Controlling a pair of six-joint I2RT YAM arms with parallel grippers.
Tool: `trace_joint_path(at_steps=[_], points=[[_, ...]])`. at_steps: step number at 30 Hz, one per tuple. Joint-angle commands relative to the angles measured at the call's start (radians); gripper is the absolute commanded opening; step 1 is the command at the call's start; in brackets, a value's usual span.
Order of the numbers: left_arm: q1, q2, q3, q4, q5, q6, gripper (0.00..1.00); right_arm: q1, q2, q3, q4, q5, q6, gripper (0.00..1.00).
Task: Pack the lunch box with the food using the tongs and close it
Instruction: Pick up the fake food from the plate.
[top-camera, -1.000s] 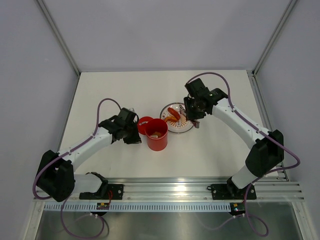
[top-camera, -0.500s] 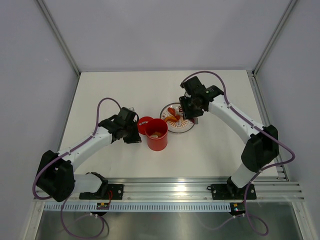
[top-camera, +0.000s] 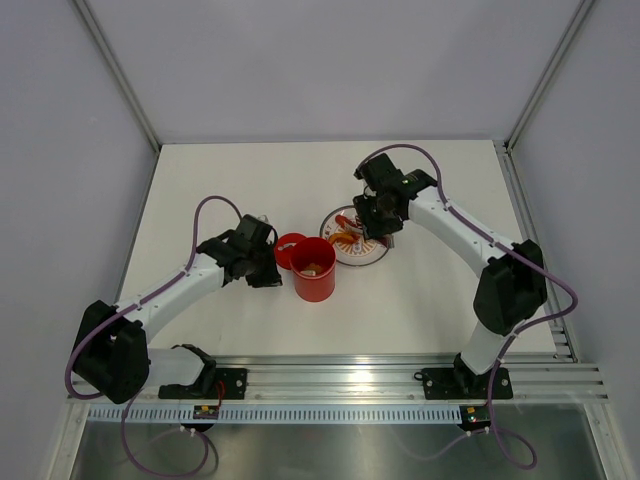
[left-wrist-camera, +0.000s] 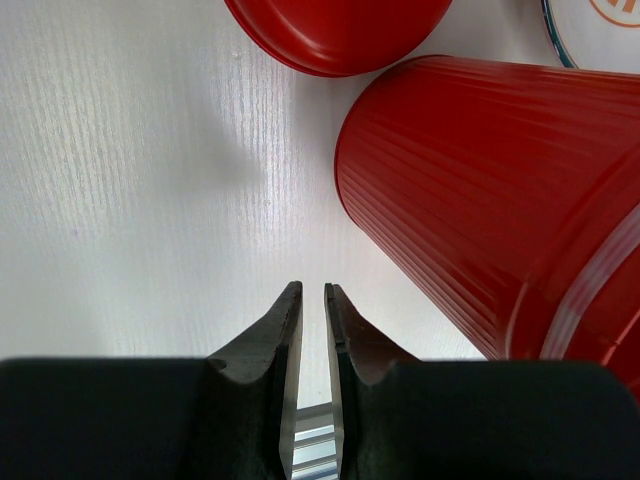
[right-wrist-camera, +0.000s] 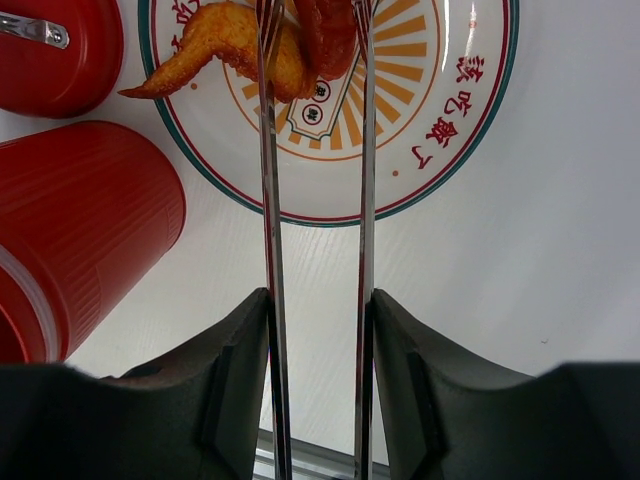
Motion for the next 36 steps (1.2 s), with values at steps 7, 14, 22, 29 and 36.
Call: trace_joint_path(at_steps=[7,14,22,29,36], points=[[0.003,-0.017,0.027,0.023,-0.027,-0.005,0.17,0.008,0.05,0.044,0.04,0.006,-0.027,0.42],[0.003,-0.02,0.03,0.021,-0.031,-0.005,0.17,0.008,-0.025,0.041,0.02,0.038,-0.001,0.14],[0.005,-0.011,0.029,0.029,-0.027,-0.01,0.17,0.008,-0.112,0.018,-0.017,0.06,0.032,0.09],[0.005,-0.009,0.036,0.027,-0.031,-0.004,0.17,0.009,-0.187,-0.009,-0.032,0.064,0.059,0.08],[0.005,0.008,0.058,0.024,-0.031,-0.001,0.18,0.018,-0.293,0.03,-0.092,0.041,0.057,0.08]])
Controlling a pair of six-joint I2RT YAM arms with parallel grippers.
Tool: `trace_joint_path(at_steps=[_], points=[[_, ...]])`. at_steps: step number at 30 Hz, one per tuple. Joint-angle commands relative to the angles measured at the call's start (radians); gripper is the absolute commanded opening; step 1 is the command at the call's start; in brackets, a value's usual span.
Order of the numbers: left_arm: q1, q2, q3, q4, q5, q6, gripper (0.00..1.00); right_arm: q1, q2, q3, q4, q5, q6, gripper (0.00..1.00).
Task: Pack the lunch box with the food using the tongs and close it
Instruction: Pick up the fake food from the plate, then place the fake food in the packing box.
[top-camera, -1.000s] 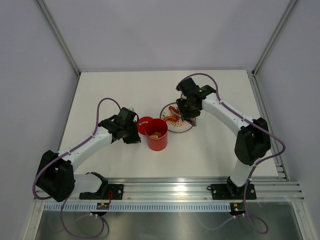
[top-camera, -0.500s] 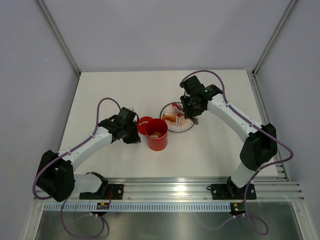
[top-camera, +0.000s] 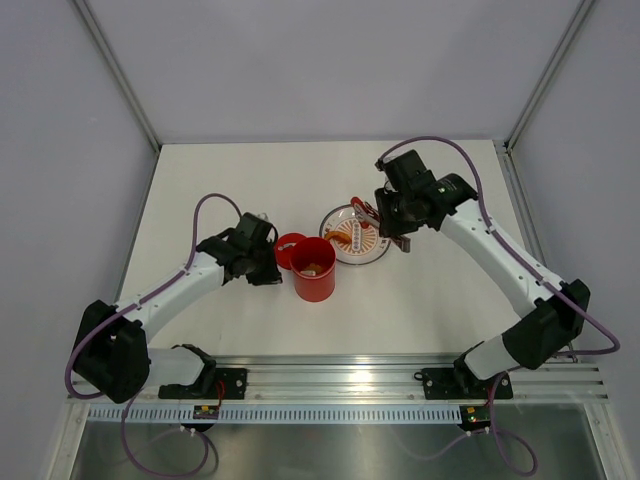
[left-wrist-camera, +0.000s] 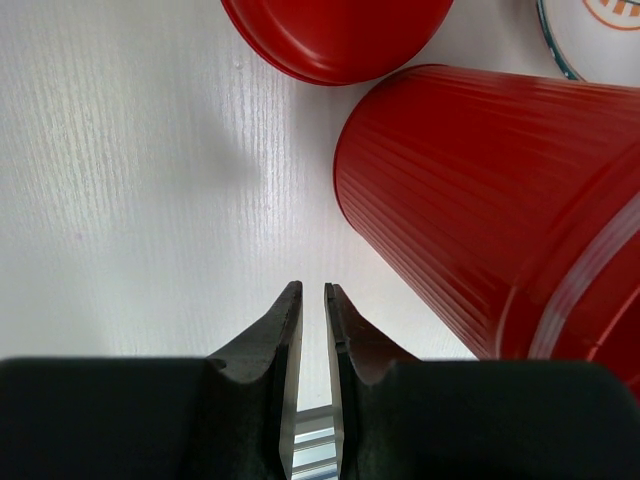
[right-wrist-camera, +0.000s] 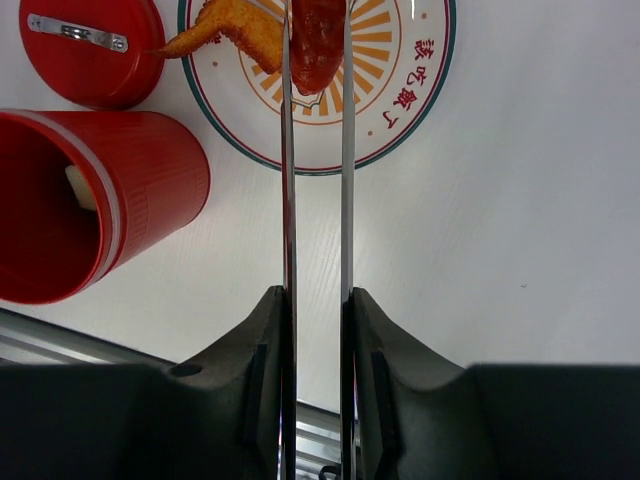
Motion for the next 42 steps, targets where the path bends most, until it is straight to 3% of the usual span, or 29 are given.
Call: trace_joint_path(at_steps=[1,9,15,26,42], points=[[0.003,0.008,0.056,0.027,-0.022,0.002,0.17,0.026,-0.115,0.054,-0.035,0.001,-0.002,0.08],[0.013,0.007,0.077,0.023,-0.076,-0.012,0.17,0.249,-0.221,0.092,-0.107,-0.007,-0.029,0.08],[0.023,-0.021,0.076,0.006,-0.108,-0.026,0.17,0.341,-0.277,0.086,-0.128,0.001,-0.006,0.07],[0.046,-0.069,0.055,-0.008,-0.12,-0.035,0.17,0.418,-0.23,0.048,-0.101,-0.028,-0.009,0.07],[0.053,-0.084,0.038,-0.007,-0.117,-0.032,0.18,0.416,-0.167,0.003,-0.006,0.002,-0.021,0.11]])
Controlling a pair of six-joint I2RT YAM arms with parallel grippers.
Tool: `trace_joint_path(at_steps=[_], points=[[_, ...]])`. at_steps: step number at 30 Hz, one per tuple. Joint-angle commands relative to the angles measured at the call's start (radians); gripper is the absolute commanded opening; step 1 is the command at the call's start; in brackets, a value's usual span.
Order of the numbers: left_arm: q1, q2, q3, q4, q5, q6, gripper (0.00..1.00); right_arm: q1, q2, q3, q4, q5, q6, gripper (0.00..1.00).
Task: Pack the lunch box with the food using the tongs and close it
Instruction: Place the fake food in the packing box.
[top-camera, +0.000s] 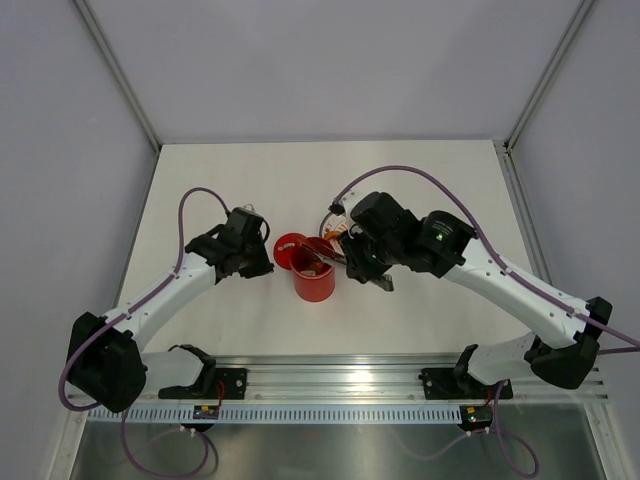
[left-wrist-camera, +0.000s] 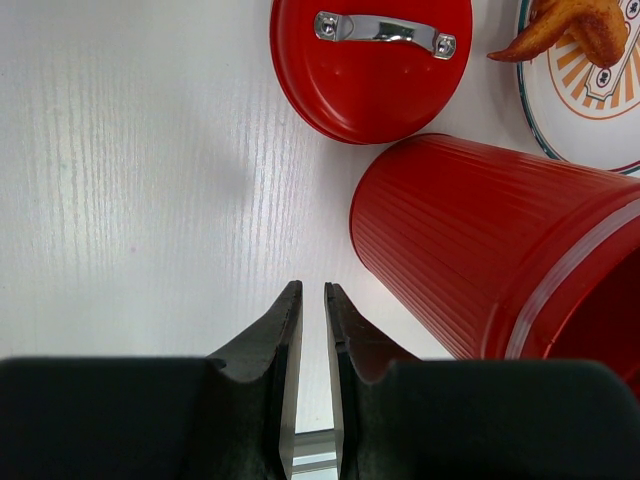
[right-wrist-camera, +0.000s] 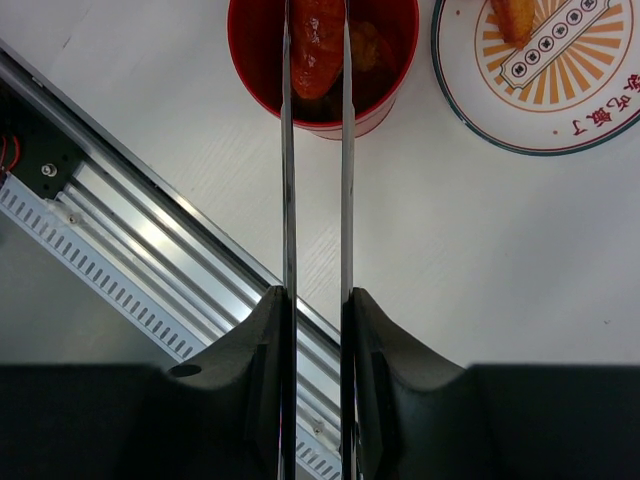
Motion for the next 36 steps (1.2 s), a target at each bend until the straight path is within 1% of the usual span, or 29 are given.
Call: trace_joint_path(at_steps=[1,5,6,7,10,19,23,26,29,30,33,34,36], points=[[0.009,-0.033,0.0,0.021,-0.027,-0.005,0.18,0.009,0.013,-0.017,0.059,0.014,-0.013,0.12],[0.012,-0.033,-0.004,0.022,-0.024,-0.004,0.18,0.008,0.017,-0.015,0.05,0.022,-0.01,0.21],[0.013,-0.033,-0.006,0.024,-0.022,-0.004,0.18,0.009,0.016,-0.015,0.05,0.027,-0.01,0.28],[0.011,-0.033,-0.006,0.024,-0.022,-0.004,0.18,0.009,0.013,-0.014,0.049,0.03,-0.009,0.32],[0.013,-0.033,-0.006,0.025,-0.019,-0.004,0.18,0.008,0.007,-0.007,0.044,0.036,-0.003,0.41],[0.014,-0.029,-0.007,0.029,-0.017,-0.004,0.18,0.009,-0.018,0.019,0.041,0.074,0.002,0.44],[0.016,-0.03,-0.009,0.027,-0.017,-0.004,0.18,0.008,-0.026,0.034,0.043,0.097,0.001,0.47],[0.016,-0.03,-0.007,0.027,-0.016,-0.004,0.18,0.009,-0.023,0.042,0.044,0.111,-0.001,0.48],[0.016,-0.033,-0.009,0.027,-0.017,-0.004,0.18,0.008,-0.027,0.046,0.053,0.154,0.002,0.44],[0.017,-0.035,-0.009,0.027,-0.019,-0.004,0.18,0.008,-0.033,0.048,0.056,0.169,0.007,0.37],[0.02,-0.035,-0.01,0.027,-0.019,-0.002,0.18,0.009,-0.055,0.049,0.073,0.249,0.023,0.24],[0.022,-0.036,-0.01,0.027,-0.019,-0.002,0.18,0.009,-0.061,0.049,0.076,0.273,0.028,0.15],[0.025,-0.036,-0.009,0.025,-0.019,0.002,0.18,0.008,-0.072,0.048,0.079,0.338,0.042,0.11]])
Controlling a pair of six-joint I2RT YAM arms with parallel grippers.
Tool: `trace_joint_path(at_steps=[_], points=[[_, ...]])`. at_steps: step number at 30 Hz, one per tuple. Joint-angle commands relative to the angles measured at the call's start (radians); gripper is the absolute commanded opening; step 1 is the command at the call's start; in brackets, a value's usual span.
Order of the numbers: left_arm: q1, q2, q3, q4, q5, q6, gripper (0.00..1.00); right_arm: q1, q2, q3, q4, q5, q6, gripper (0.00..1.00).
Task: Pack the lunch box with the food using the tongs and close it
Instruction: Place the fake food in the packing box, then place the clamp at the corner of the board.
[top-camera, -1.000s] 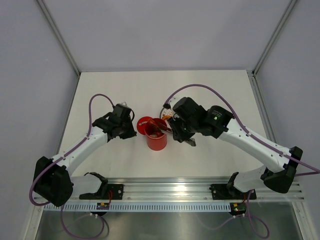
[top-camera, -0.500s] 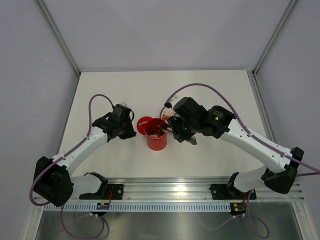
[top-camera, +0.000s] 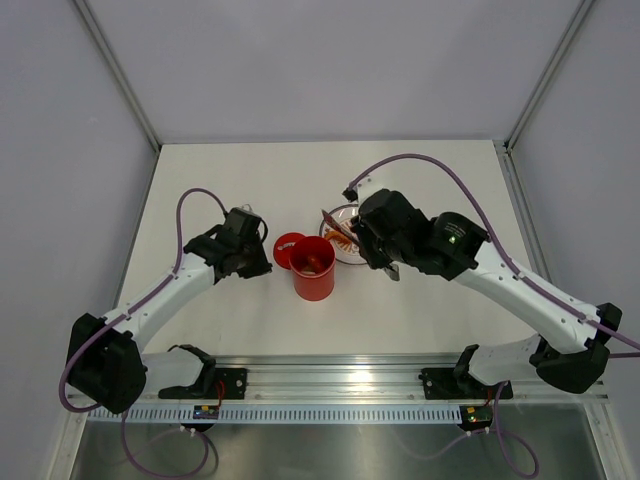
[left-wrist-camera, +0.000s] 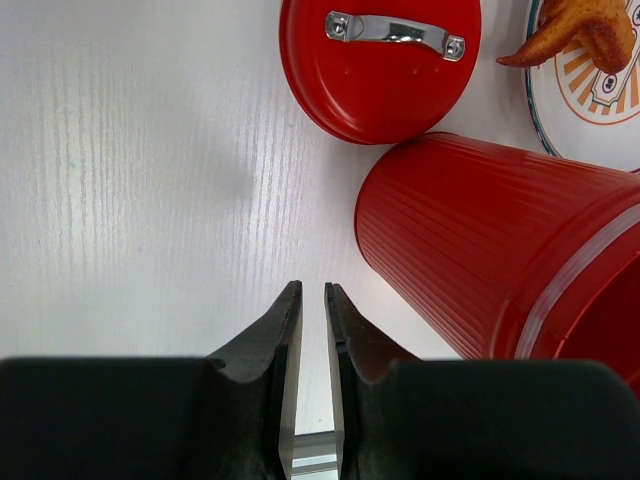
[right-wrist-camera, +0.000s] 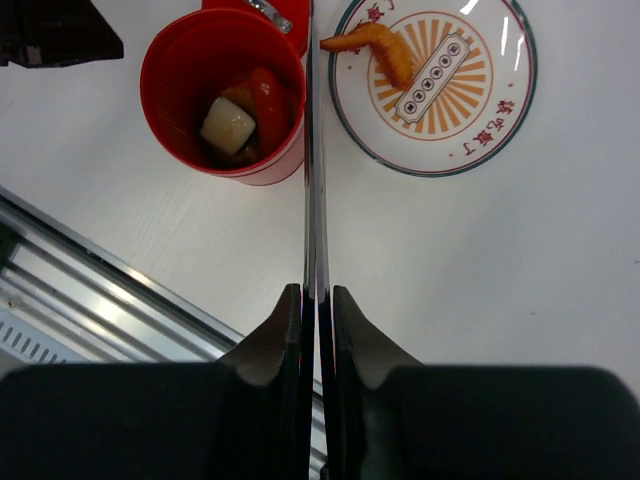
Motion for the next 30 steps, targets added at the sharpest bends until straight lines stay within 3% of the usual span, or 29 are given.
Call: trace_joint_path(at_steps=[1,9,13,23,26,30], points=[[0.013,-0.03,0.001,0.026,-0.019,0.002,0.18,0.004,-0.051,0.044,0.052,0.156,0.027,0.1],[0.039,-0.035,0.019,0.017,-0.018,0.027,0.18,-0.097,-0.081,-0.026,0.03,0.268,0.1,0.09],[0.062,-0.042,0.026,0.015,-0.013,0.039,0.18,-0.255,-0.105,-0.124,0.062,0.262,0.119,0.09],[0.095,-0.029,0.041,0.011,0.007,0.065,0.18,-0.516,-0.145,-0.525,0.415,0.314,0.114,0.08],[0.096,-0.023,0.041,0.012,0.013,0.068,0.18,-0.628,-0.096,-0.539,0.483,0.291,0.139,0.08],[0.098,-0.012,0.036,0.022,0.025,0.068,0.18,-0.685,0.01,-0.479,0.552,0.263,0.142,0.09]])
